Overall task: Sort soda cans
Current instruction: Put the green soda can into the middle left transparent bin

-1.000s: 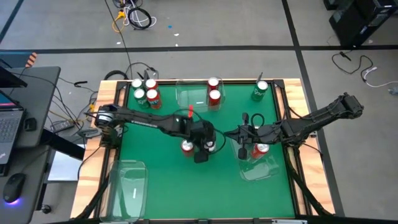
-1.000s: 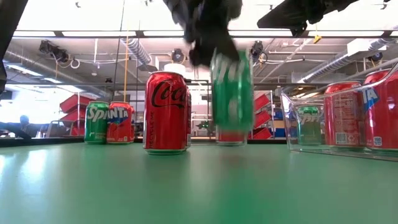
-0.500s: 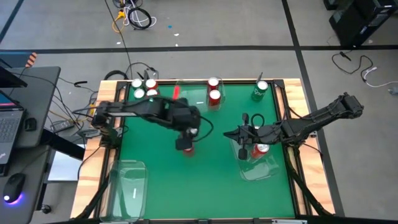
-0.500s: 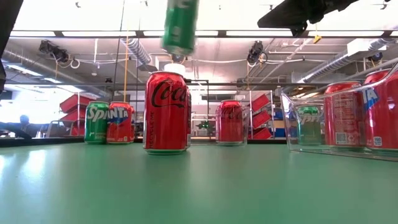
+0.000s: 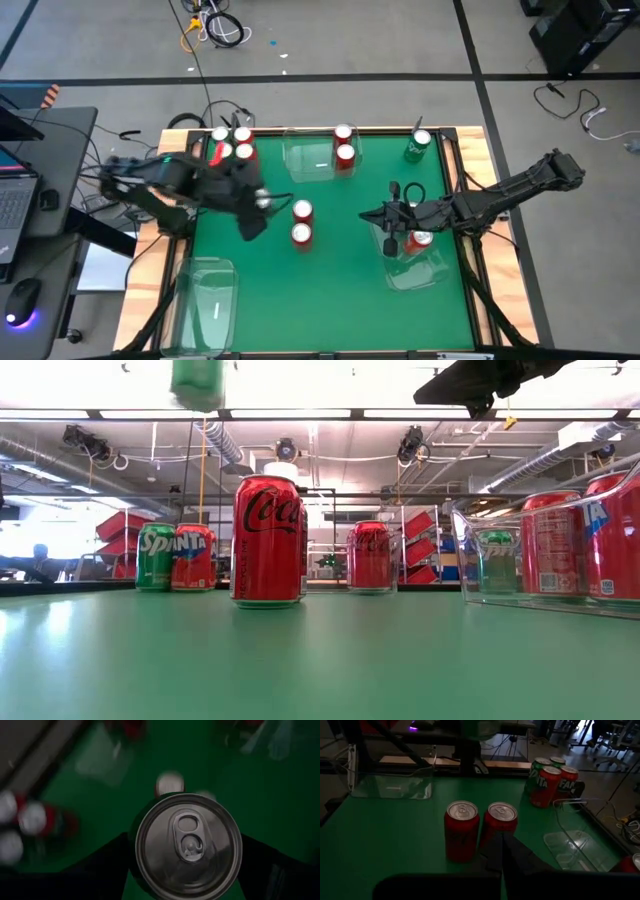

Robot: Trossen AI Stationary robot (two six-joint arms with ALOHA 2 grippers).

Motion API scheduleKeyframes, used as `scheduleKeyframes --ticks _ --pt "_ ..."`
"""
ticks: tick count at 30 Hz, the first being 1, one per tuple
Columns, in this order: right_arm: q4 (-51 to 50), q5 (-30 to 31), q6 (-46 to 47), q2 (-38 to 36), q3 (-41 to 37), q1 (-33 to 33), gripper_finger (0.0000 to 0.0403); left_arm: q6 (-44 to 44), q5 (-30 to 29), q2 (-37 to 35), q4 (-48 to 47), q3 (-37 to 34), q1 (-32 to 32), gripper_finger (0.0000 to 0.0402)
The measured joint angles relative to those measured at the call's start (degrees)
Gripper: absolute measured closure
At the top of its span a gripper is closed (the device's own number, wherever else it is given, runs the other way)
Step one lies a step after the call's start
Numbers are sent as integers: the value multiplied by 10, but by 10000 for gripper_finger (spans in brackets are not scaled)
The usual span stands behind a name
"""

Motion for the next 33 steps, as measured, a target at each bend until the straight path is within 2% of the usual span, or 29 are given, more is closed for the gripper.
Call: scheduleKeyframes --ticks 4,9,14,19,24,33 --pt "0 0 0 0 0 0 403 -105 16 -85 0 -121 -52 113" --pt "0 0 6 0 0 0 403 -203 62 -148 7 -234 -125 113" --pt "0 0 6 0 0 0 403 -259 135 -169 60 -319 -192 113" --pt "0 0 6 0 0 0 403 -294 154 -169 142 -398 -236 113" --pt "0 0 14 0 0 0 403 -311 136 -169 175 -456 -247 113" --pt "0 0 17 0 0 0 403 -294 3 -169 178 -485 -234 113"
